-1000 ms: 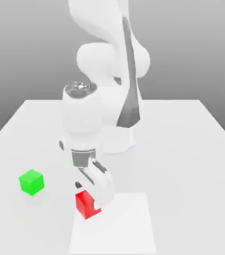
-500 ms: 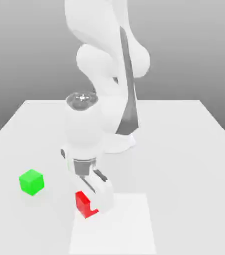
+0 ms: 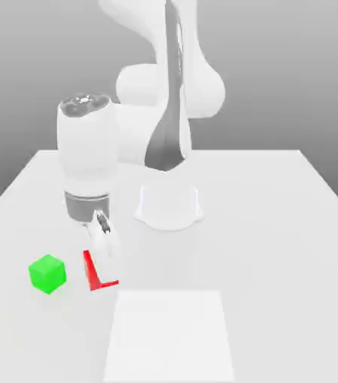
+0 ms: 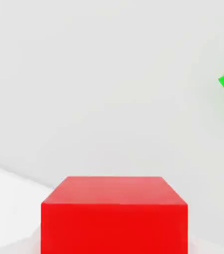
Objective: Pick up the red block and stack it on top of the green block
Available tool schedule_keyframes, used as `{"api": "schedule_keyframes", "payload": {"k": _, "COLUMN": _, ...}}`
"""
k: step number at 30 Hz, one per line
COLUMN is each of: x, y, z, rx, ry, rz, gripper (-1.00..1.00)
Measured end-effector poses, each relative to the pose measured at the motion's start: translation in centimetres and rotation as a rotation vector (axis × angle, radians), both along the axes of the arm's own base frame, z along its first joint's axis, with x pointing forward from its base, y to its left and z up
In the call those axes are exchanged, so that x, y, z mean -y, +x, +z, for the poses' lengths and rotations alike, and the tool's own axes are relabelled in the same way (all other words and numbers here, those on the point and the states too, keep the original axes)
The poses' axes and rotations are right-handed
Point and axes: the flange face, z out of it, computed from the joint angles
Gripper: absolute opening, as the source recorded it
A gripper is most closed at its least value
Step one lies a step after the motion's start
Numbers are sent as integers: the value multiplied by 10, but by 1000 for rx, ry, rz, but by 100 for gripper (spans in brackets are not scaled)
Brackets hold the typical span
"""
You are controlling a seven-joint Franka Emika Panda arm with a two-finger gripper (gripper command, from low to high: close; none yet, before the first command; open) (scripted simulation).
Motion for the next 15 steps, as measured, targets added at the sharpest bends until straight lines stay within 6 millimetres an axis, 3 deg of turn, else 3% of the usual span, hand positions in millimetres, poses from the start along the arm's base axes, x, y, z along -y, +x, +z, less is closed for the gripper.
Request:
{"api": "schedule_keyframes", "payload": {"k": 5, "x": 68, "y": -52, "z": 13, "rx": 13, "ry": 5, "rz": -411, "gripper": -100}}
{"api": "schedule_keyframes", "payload": {"k": 11, "x": 78, "y": -60, "z": -32, "rx": 16, "ry": 4, "rz": -475, "gripper": -100}}
{"api": "schedule_keyframes", "payload": {"k": 12, "x": 77, "y": -60, "z": -41, "rx": 17, "ry": 6, "rz": -473, "gripper": 100}}
{"api": "schedule_keyframes", "payload": {"k": 15, "x": 77, "y": -60, "z": -41, "rx": 17, "ry": 6, "rz": -473, "gripper": 100}}
